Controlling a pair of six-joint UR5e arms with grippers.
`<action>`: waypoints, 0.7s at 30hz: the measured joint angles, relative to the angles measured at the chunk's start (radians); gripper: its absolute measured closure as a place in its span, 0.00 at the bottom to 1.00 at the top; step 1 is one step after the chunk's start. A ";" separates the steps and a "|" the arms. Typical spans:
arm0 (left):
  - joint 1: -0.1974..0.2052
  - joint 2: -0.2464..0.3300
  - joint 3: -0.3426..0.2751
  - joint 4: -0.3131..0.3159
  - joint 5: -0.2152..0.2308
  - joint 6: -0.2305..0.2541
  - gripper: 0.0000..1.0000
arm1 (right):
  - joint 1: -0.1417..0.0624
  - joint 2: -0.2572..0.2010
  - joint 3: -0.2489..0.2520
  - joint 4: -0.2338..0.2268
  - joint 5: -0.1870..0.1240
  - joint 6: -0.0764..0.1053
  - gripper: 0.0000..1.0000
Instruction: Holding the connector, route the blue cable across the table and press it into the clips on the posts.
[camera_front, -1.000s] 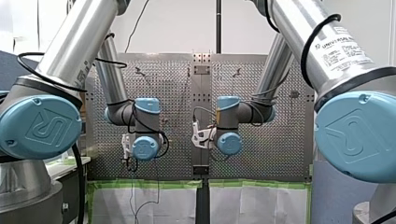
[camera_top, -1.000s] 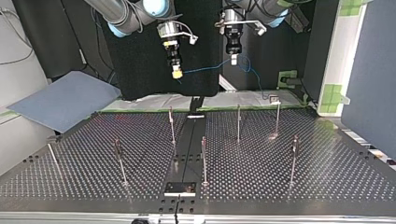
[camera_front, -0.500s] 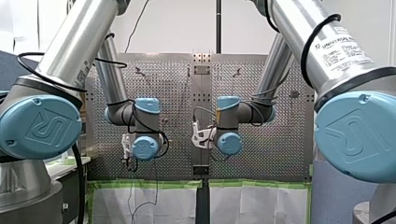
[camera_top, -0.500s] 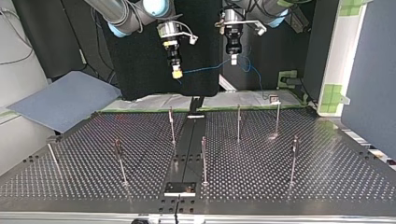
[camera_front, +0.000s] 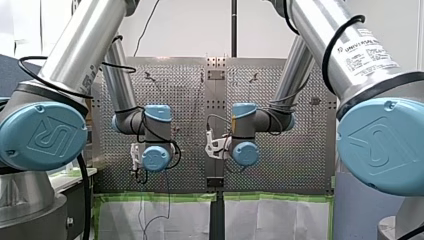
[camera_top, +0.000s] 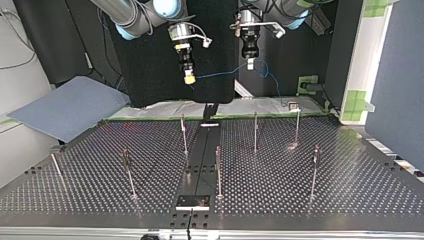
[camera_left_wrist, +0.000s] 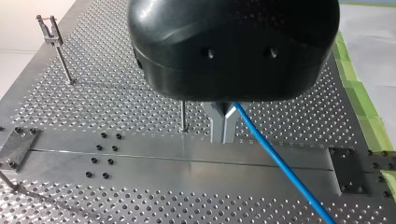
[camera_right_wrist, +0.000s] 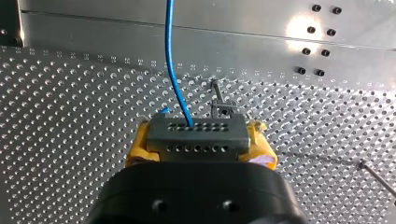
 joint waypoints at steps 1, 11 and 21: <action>0.000 0.000 0.000 0.000 0.000 0.000 1.00 | 0.000 0.000 0.000 0.000 0.000 0.000 1.00; 0.000 0.000 0.000 0.000 0.000 0.000 1.00 | 0.000 0.000 0.000 0.000 0.000 0.000 1.00; -0.059 0.059 0.013 -0.059 -0.058 0.036 1.00 | 0.026 0.050 -0.023 0.050 -0.003 -0.018 1.00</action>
